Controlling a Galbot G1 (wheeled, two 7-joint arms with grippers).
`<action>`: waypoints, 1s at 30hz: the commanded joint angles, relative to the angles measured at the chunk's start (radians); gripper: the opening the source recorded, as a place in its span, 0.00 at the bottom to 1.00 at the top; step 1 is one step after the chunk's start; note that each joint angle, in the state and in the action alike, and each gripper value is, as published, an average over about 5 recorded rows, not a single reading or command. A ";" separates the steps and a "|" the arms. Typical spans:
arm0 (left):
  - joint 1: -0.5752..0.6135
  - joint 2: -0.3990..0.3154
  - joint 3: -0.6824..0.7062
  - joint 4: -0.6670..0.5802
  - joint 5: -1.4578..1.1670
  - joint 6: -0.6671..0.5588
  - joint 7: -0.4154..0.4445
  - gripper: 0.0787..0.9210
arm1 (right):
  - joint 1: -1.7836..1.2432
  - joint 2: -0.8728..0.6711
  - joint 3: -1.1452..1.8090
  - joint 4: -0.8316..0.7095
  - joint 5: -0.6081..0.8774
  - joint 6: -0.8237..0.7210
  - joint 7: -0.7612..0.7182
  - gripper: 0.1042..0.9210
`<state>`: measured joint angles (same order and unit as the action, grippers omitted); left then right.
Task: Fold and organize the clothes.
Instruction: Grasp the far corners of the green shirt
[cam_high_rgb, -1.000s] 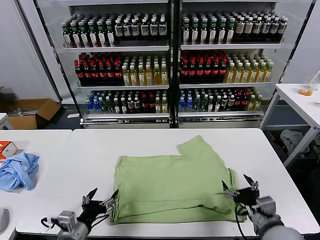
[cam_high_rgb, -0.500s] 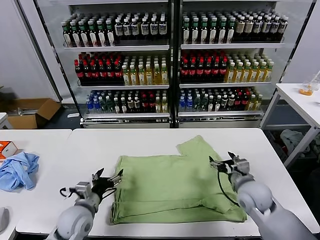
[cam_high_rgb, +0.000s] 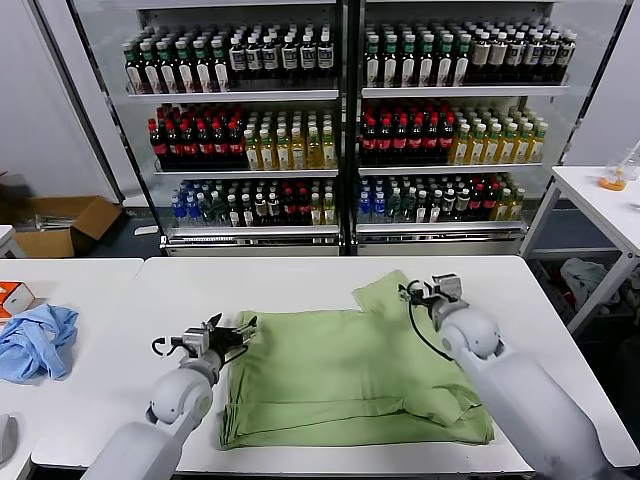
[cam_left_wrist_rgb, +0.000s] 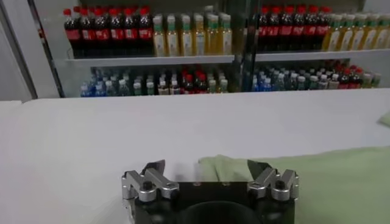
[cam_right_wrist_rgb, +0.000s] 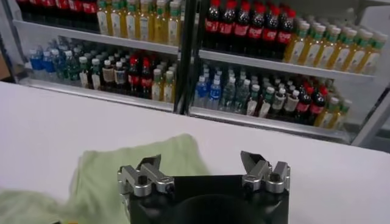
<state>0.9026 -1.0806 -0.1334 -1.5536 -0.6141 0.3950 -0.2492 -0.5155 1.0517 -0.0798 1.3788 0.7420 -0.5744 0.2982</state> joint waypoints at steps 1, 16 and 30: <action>-0.089 -0.011 0.042 0.098 0.009 0.000 -0.001 0.88 | 0.112 0.093 -0.051 -0.218 0.022 -0.005 -0.013 0.88; -0.053 -0.006 0.049 0.078 0.005 -0.010 0.014 0.74 | 0.097 0.137 -0.054 -0.310 0.056 -0.006 -0.054 0.78; 0.010 0.017 0.032 0.026 -0.042 -0.021 0.049 0.26 | 0.053 0.106 -0.046 -0.203 0.049 0.004 -0.087 0.29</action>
<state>0.9000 -1.0637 -0.1034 -1.5219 -0.6420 0.3747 -0.2037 -0.4516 1.1584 -0.1215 1.1390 0.7847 -0.5707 0.2236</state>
